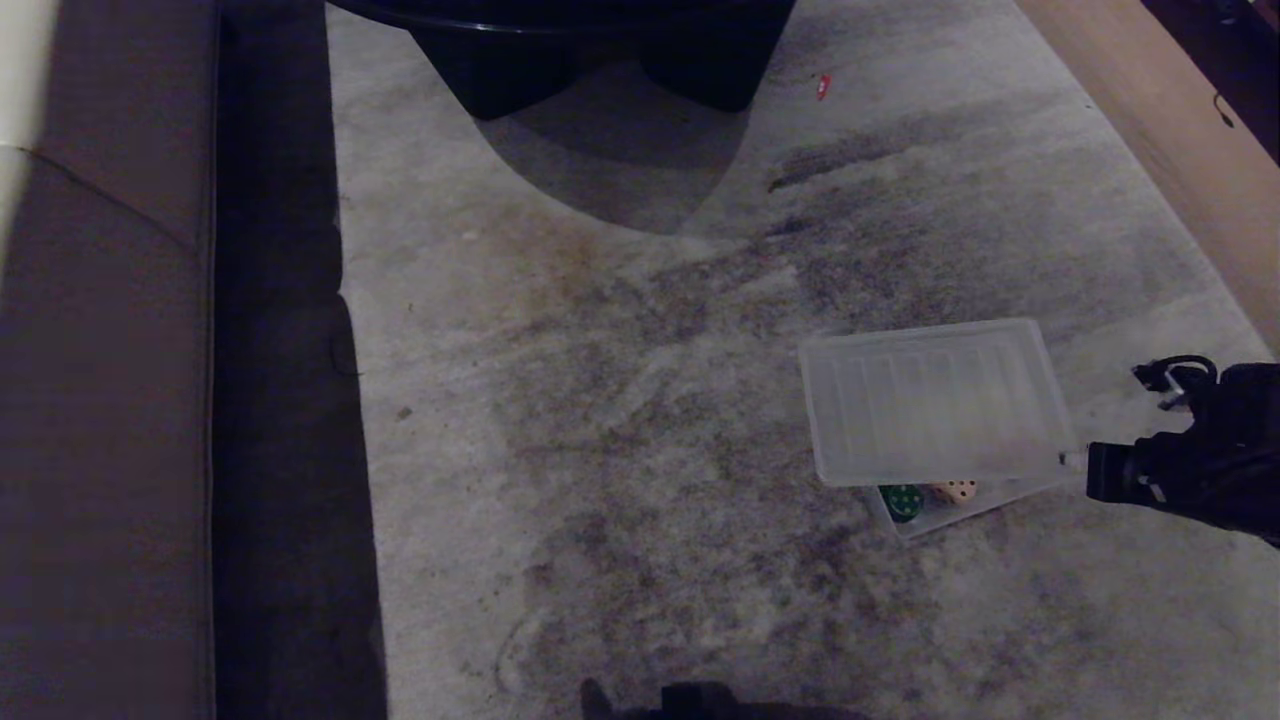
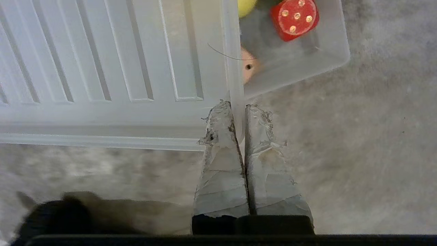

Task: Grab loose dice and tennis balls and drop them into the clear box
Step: Close the lid

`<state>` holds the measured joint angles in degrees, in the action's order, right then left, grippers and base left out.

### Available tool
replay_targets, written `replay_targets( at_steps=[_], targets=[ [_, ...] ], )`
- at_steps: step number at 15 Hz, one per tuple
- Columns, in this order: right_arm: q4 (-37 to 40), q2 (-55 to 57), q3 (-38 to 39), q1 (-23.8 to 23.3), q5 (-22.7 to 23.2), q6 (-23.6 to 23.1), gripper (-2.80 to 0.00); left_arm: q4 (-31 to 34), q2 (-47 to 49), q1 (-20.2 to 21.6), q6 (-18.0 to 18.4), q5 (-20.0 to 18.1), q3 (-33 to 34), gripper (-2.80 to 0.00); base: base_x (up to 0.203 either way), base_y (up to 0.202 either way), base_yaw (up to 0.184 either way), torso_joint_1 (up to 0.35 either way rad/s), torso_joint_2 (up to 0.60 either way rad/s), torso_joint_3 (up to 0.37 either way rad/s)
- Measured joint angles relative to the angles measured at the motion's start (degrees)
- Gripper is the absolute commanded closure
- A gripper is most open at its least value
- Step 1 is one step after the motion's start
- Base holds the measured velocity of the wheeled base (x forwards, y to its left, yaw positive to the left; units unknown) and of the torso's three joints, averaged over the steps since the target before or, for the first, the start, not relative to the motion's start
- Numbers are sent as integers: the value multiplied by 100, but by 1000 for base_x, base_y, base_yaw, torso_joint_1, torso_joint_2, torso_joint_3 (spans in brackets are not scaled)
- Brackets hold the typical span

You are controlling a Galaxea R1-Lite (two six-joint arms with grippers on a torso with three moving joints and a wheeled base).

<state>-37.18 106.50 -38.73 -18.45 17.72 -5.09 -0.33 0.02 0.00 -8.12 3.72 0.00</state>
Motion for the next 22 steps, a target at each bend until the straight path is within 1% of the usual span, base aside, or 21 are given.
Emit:
replay_targets(
  at_steps=[3,5,7,10,12,13,19,22],
  targets=[
    [45,814,-808,-523,724,-314,0,-2,0,0,5,2,0,0,0,0,0,0,0,0],
    [283,1347,-1408,-931,1376,-746,0,0,0,0,1,1,0,0,0,0,0,0,0,0],
    [813,1823,-2018,-1226,1915,-1211,0,1,0,0,2,5,0,0,0,0,0,0,0,0],
    [1723,2431,-2687,-1447,2499,-1790,0,1,0,0,2,3,0,0,0,0,0,0,0,0],
    [1857,2790,-2945,-1458,2556,-2137,0,1,0,0,2,2,0,0,0,0,0,0,0,0],
    [1864,2951,-3112,-1456,2561,-2192,0,0,0,0,0,2,0,0,0,0,0,0,0,0],
    [1903,3723,-4276,-1370,2525,-2169,0,0,0,0,0,2,0,0,0,0,0,0,0,0],
    [1905,3832,-4504,-1398,2522,-2178,0,2,0,0,0,0,0,0,0,0,0,0,0,0]
  ],
)
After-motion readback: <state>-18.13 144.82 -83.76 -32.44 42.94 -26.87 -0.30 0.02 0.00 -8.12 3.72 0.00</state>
